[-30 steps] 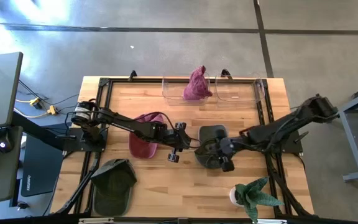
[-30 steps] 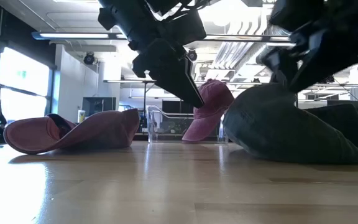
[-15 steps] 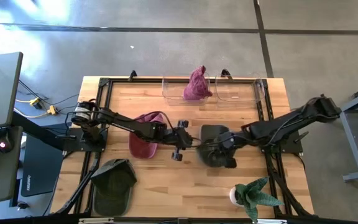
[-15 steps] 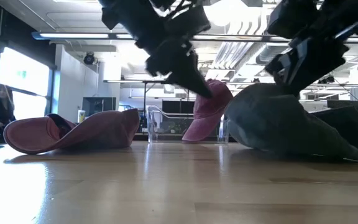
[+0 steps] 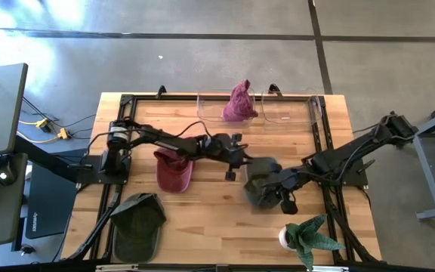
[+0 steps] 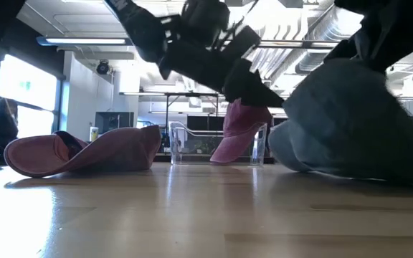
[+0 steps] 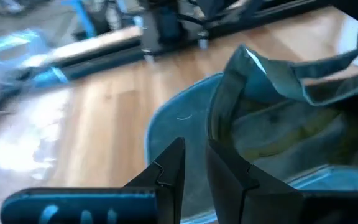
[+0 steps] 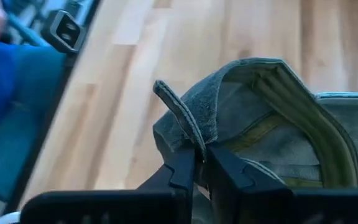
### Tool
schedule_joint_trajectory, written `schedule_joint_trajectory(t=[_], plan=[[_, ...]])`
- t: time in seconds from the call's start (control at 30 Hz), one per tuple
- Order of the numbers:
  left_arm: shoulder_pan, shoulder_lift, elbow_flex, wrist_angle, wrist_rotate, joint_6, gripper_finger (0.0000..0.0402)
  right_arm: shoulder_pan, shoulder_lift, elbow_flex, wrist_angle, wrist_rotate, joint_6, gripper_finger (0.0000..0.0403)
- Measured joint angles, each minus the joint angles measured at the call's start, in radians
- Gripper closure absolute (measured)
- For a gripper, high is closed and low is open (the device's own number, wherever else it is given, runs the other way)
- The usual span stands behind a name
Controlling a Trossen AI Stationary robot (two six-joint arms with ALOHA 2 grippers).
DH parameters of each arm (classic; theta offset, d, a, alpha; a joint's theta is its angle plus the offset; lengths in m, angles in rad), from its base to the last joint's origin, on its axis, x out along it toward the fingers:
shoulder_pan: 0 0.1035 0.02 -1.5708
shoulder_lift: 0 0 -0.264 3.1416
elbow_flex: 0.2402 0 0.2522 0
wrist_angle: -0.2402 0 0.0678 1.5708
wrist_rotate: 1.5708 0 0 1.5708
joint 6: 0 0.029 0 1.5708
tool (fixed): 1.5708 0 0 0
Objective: Pick & Place hat
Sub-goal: Put the top black cap into the right transparent bin
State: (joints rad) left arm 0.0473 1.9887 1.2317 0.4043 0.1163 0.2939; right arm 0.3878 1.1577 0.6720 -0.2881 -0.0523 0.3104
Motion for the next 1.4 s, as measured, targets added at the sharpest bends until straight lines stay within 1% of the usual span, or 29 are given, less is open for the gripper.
schedule_joint_trajectory(t=[0.1, 0.13, 0.23, 0.3, 0.4, 0.47, 0.6, 0.7, 0.83, 0.93, 1.07, 1.17, 1.3, 1.4], plan=[[-0.001, 0.045, 0.064, 0.019, 0.051, -0.021, 0.0342, 0.000, 0.001, 0.000, 0.030, -0.032, -0.004, 0.0390], [-0.002, 0.061, 0.079, -0.001, 0.061, -0.021, 0.0342, 0.000, 0.001, 0.000, 0.033, -0.040, -0.001, 0.0391], [-0.017, 0.099, 0.123, -0.158, 0.099, -0.007, 0.0342, 0.002, 0.001, 0.000, 0.031, -0.040, 0.003, 0.0389], [-0.025, 0.136, 0.172, -0.208, 0.109, 0.019, 0.0342, 0.002, 0.001, 0.000, 0.025, -0.029, 0.017, 0.0381], [-0.035, 0.147, 0.195, -0.367, 0.117, 0.034, 0.0342, 0.002, -0.001, 0.000, -0.013, -0.005, 0.061, 0.0375], [-0.039, 0.146, 0.201, -0.409, 0.136, 0.046, 0.0342, 0.002, -0.005, 0.000, -0.052, 0.026, 0.091, 0.0378], [-0.049, 0.141, 0.195, -0.467, 0.136, 0.069, 0.0342, -0.012, -0.008, 0.001, -0.137, 0.121, 0.150, 0.0390], [-0.050, 0.143, 0.194, -0.458, 0.129, 0.070, 0.0342, -0.038, -0.001, 0.001, -0.132, 0.185, 0.153, 0.0387], [-0.050, 0.142, 0.195, -0.457, 0.128, 0.070, 0.0342, -0.087, 0.042, 0.002, -0.086, 0.187, 0.122, 0.0370], [-0.050, 0.142, 0.195, -0.461, 0.127, 0.069, 0.0342, -0.122, 0.102, 0.002, -0.060, 0.178, 0.074, 0.0370], [-0.050, 0.142, 0.195, -0.471, 0.127, 0.069, 0.0342, -0.162, 0.164, 0.002, -0.047, 0.208, 0.023, 0.0369], [-0.050, 0.142, 0.195, -0.485, 0.126, 0.069, 0.0342, -0.182, 0.172, 0.002, -0.044, 0.182, 0.022, 0.0341], [-0.050, 0.142, 0.195, -0.487, 0.125, 0.069, 0.0342, -0.192, 0.144, 0.002, -0.050, 0.130, 0.022, 0.0273], [-0.050, 0.142, 0.195, -0.492, 0.125, 0.069, 0.0342, -0.192, 0.096, 0.002, -0.076, 0.133, 0.030, 0.0220]])
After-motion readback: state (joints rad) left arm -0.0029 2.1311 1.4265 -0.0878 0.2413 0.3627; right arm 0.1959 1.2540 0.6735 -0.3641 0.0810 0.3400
